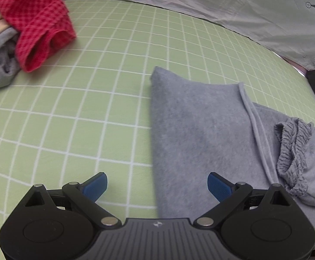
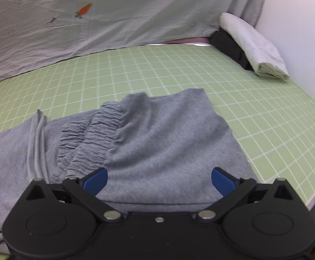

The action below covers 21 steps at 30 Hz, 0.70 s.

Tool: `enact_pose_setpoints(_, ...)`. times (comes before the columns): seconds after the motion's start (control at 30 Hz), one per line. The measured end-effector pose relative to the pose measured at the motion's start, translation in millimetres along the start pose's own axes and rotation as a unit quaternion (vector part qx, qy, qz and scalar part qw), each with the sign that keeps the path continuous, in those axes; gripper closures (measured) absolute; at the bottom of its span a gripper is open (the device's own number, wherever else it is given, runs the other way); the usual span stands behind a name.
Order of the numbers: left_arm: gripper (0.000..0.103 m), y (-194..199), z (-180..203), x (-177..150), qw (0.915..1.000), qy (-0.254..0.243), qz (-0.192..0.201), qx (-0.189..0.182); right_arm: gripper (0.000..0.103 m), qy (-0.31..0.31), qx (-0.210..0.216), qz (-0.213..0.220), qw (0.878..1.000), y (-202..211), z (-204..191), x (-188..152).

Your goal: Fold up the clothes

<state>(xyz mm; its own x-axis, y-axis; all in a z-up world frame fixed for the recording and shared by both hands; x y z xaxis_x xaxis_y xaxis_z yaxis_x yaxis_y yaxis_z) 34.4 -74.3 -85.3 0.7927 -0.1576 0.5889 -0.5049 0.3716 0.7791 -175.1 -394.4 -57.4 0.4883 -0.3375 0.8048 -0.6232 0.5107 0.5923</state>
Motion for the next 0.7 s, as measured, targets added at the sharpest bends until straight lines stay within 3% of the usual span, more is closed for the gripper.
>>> enact_pose_setpoints(0.23, 0.009, -12, 19, 8, 0.9996, -0.015, -0.004, -0.023, 0.0, -0.02, -0.025, -0.007, 0.999, 5, 18, -4)
enact_pose_setpoints(0.37, 0.027, -19, 28, 12, 0.9992, -0.03, -0.006, -0.026, 0.0, -0.047, -0.034, -0.008, 0.998, 7, 29, -11)
enact_pose_setpoints(0.53, 0.041, -22, 19, 14, 0.9993, 0.037, 0.006, 0.001, 0.0, -0.054, -0.015, -0.011, 0.998, -7, 36, -9)
enact_pose_setpoints(0.57, 0.051, -22, 18, 15, 0.9985, 0.053, 0.009, 0.007, 0.0, -0.05, -0.009, -0.009, 0.999, -10, 38, -7)
enact_pose_setpoints(0.63, 0.084, -21, 16, 17, 0.9962, 0.086, 0.009, 0.015, 0.0, -0.05, 0.003, -0.009, 0.999, -15, 45, -4)
enact_pose_setpoints(0.67, 0.093, -19, 17, 17, 0.9946, 0.102, 0.009, 0.015, 0.0, -0.054, 0.007, -0.01, 0.998, -18, 49, -3)
enact_pose_setpoints(0.7, 0.094, -16, 18, 17, 0.9929, 0.118, 0.012, 0.014, 0.0, -0.054, 0.011, -0.011, 0.998, -21, 57, -1)
Point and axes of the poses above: each gripper's, at about its wrist camera, not at the fingertips, and y roughly against the way its jaws point, z to its right, x to its top, the point moved 3 cm from there along -y, roughly the way its jaws point, and after that the axes turned 12 degrees about z, right-handed, at the moved point
